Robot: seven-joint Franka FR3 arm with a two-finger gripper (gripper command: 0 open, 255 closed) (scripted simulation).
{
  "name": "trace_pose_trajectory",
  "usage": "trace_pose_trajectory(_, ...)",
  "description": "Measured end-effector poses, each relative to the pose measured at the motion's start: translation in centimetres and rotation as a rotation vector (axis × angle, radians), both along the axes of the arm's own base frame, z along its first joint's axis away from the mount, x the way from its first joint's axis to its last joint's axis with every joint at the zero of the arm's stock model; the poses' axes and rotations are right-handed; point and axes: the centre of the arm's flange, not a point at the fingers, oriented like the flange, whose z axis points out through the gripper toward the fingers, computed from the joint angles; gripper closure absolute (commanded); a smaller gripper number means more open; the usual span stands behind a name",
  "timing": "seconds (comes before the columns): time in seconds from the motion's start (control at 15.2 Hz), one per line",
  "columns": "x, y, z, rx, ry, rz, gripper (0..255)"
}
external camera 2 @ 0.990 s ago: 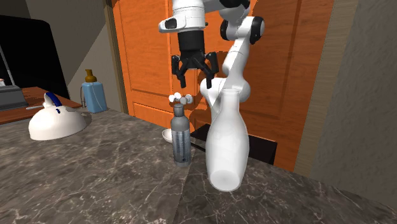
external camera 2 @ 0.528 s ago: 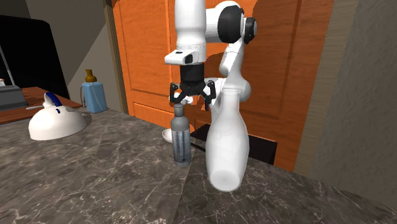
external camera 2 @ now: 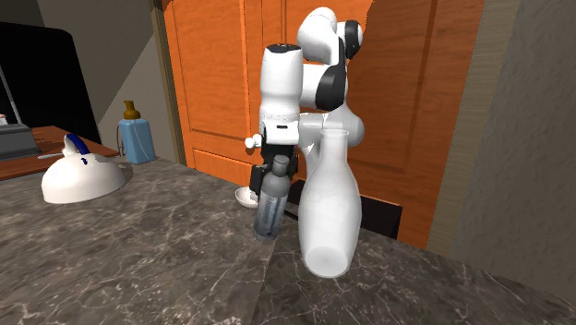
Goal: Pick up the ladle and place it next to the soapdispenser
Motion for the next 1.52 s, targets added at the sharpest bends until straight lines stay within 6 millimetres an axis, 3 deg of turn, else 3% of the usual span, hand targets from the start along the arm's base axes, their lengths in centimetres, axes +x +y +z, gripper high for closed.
trace_pose_trajectory(0.4, 0.0, -0.3, -3.2, -0.002, 0.000, 0.032, 0)
trace_pose_trajectory(0.86, -0.1, -0.4, -3.7, -0.001, -0.001, 0.032, 0)
trace_pose_trajectory(0.92, -0.1, -0.4, -3.7, -0.001, -0.001, 0.032, 255)
trace_pose_trajectory(1.52, -0.1, -0.4, -3.7, -0.001, -0.001, 0.032, 255)
